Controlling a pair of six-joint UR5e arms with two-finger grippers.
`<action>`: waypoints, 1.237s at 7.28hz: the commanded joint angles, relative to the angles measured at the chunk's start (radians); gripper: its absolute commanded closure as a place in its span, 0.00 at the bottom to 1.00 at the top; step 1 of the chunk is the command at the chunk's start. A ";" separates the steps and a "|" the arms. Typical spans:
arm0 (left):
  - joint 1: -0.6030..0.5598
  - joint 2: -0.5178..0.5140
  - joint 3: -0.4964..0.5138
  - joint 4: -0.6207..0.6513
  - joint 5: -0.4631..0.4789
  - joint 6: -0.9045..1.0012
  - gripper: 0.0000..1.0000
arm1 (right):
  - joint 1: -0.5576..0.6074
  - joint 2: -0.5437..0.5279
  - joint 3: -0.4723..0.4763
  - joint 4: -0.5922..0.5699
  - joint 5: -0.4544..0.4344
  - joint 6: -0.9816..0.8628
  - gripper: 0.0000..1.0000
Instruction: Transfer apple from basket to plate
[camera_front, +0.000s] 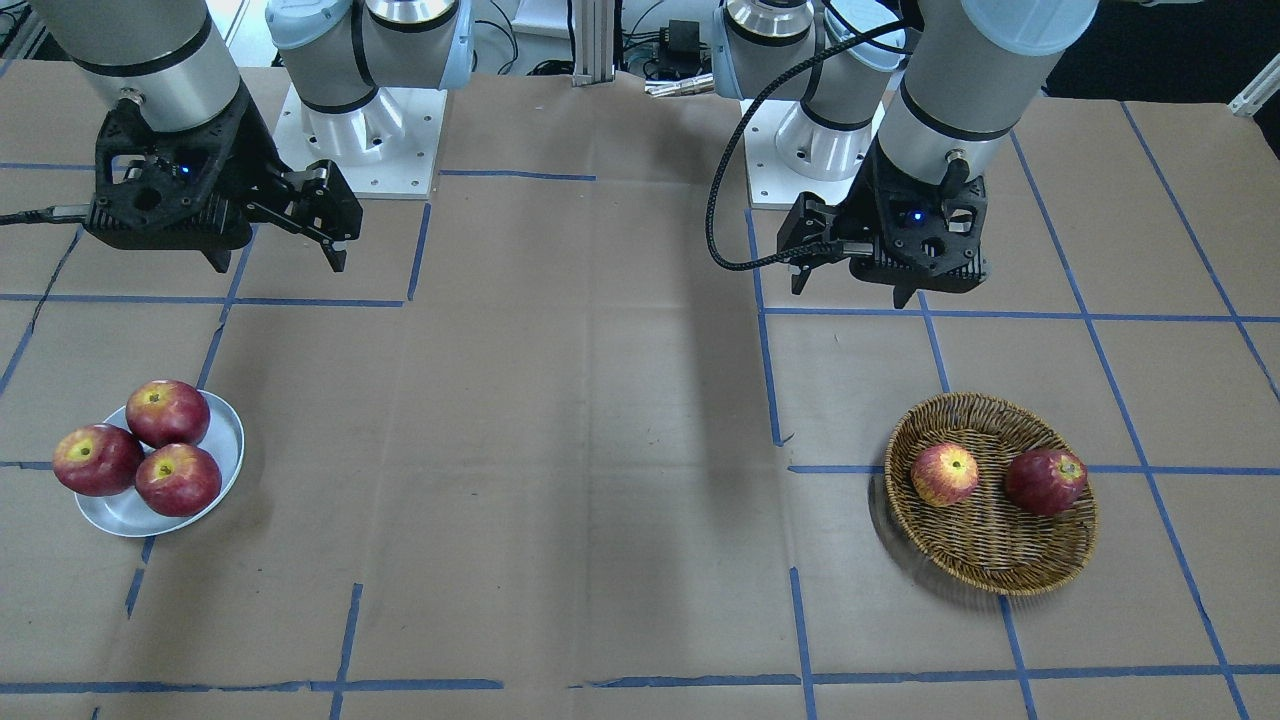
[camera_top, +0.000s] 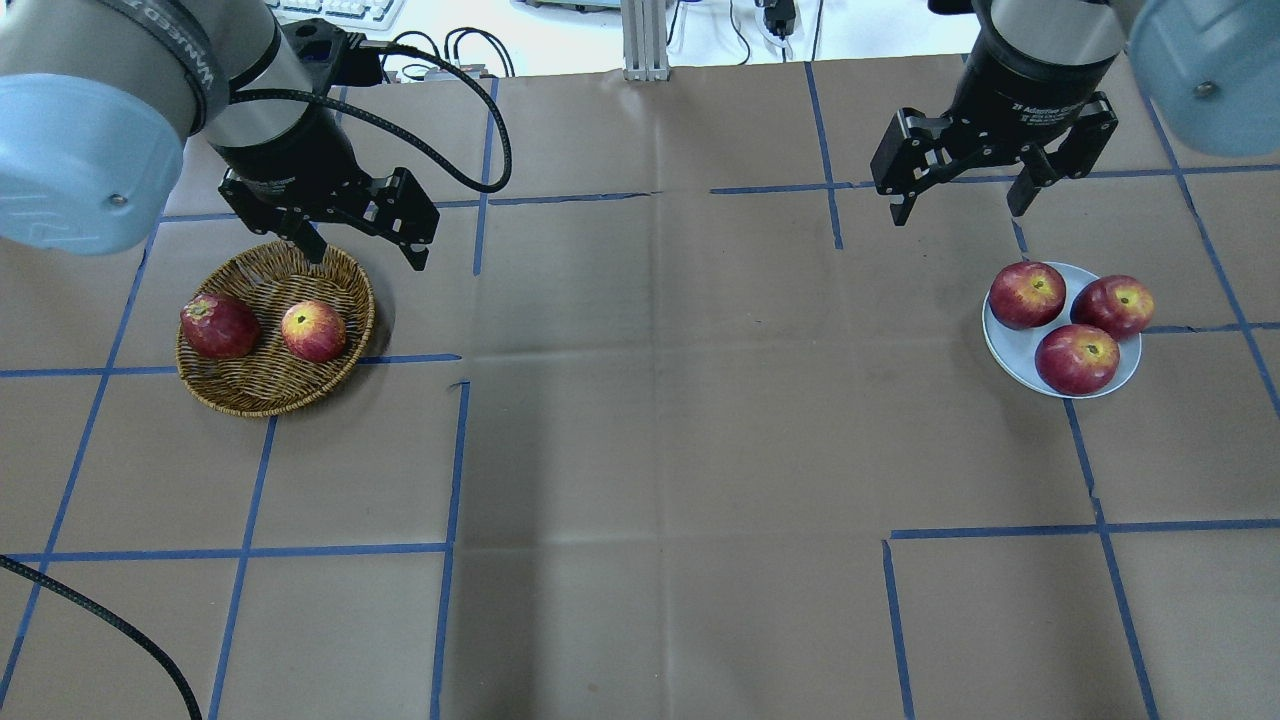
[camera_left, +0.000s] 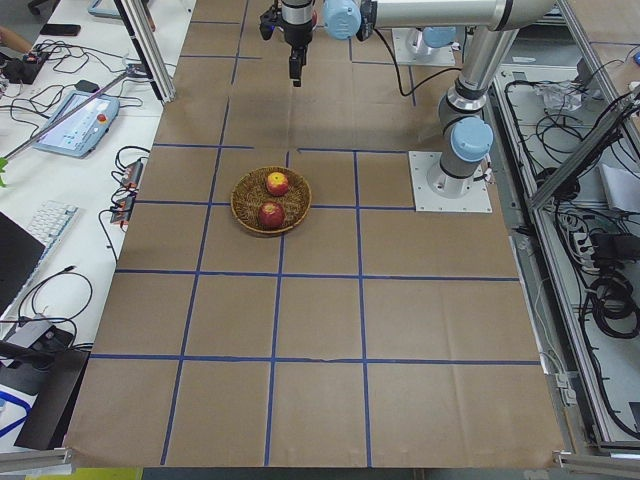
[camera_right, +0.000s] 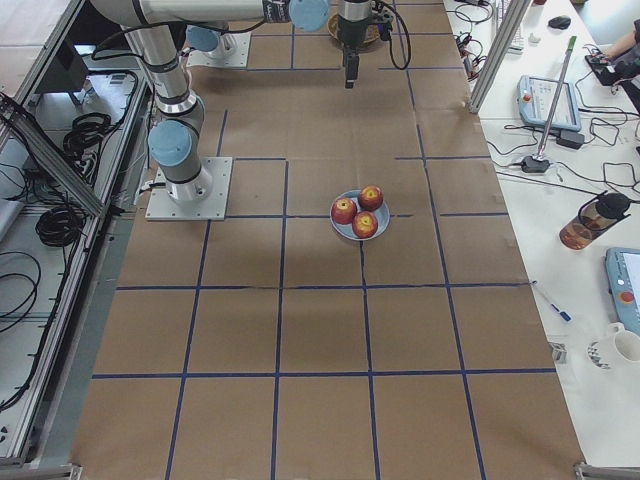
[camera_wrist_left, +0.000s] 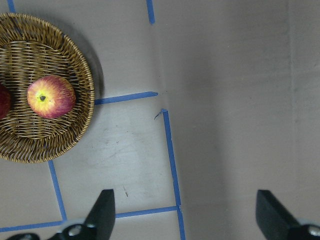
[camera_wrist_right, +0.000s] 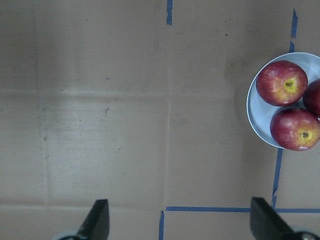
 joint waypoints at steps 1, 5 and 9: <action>0.000 0.000 0.000 0.003 0.000 0.000 0.00 | 0.000 0.001 -0.001 -0.001 0.004 0.001 0.00; 0.000 -0.009 -0.002 0.004 0.000 -0.012 0.00 | 0.000 0.000 -0.002 -0.001 0.005 0.002 0.00; 0.008 0.007 -0.006 0.001 0.003 -0.006 0.00 | 0.000 0.000 -0.002 0.001 0.005 0.002 0.00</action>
